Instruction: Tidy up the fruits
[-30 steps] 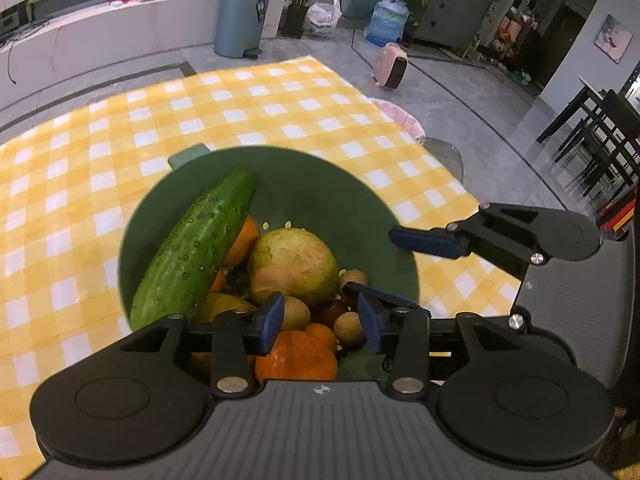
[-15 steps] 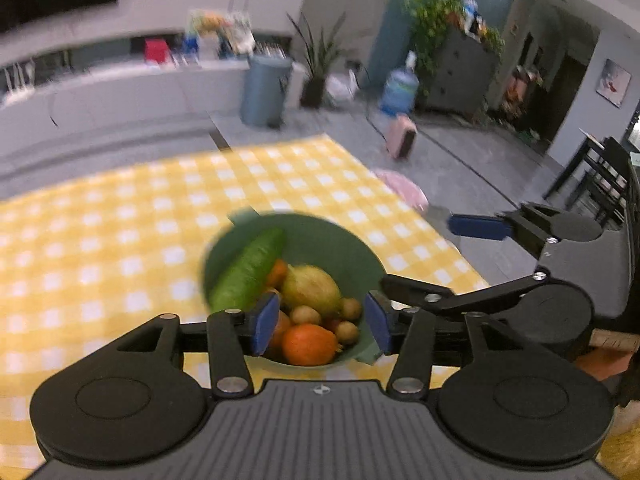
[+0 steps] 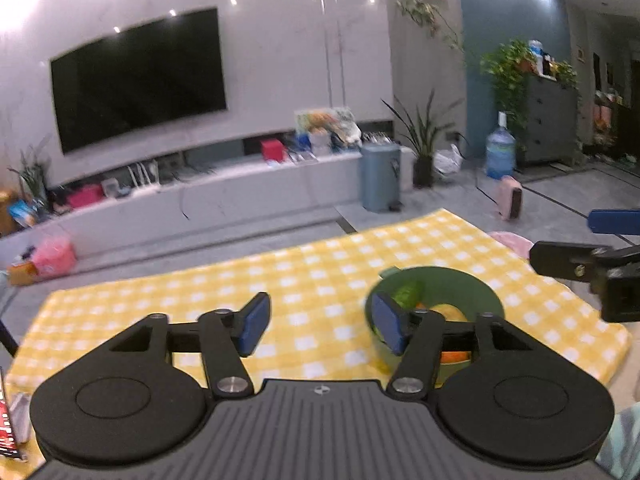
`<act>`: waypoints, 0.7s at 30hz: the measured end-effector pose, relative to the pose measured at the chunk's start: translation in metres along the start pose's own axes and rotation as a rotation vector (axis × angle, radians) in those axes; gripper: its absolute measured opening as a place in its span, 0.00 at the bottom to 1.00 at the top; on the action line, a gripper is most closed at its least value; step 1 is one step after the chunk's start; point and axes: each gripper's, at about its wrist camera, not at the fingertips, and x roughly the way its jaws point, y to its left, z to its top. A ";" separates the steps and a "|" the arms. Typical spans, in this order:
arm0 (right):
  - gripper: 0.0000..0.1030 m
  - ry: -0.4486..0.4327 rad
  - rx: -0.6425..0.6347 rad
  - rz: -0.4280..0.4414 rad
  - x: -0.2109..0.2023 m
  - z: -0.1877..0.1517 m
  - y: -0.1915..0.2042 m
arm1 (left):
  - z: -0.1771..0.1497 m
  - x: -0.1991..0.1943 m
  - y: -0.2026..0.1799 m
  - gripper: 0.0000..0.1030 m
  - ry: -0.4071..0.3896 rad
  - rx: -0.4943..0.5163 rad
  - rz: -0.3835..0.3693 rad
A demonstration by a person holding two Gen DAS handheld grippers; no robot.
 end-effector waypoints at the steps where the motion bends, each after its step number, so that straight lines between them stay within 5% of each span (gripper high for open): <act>1: 0.90 -0.013 0.011 -0.006 -0.006 -0.003 0.004 | -0.002 -0.004 -0.001 0.78 -0.009 0.007 0.009; 9: 0.92 0.014 0.065 -0.071 -0.026 -0.034 0.025 | -0.025 -0.024 0.000 0.88 -0.033 -0.002 0.014; 21: 0.92 0.168 0.088 -0.108 -0.004 -0.075 0.020 | -0.049 0.003 -0.010 0.88 0.135 0.000 -0.013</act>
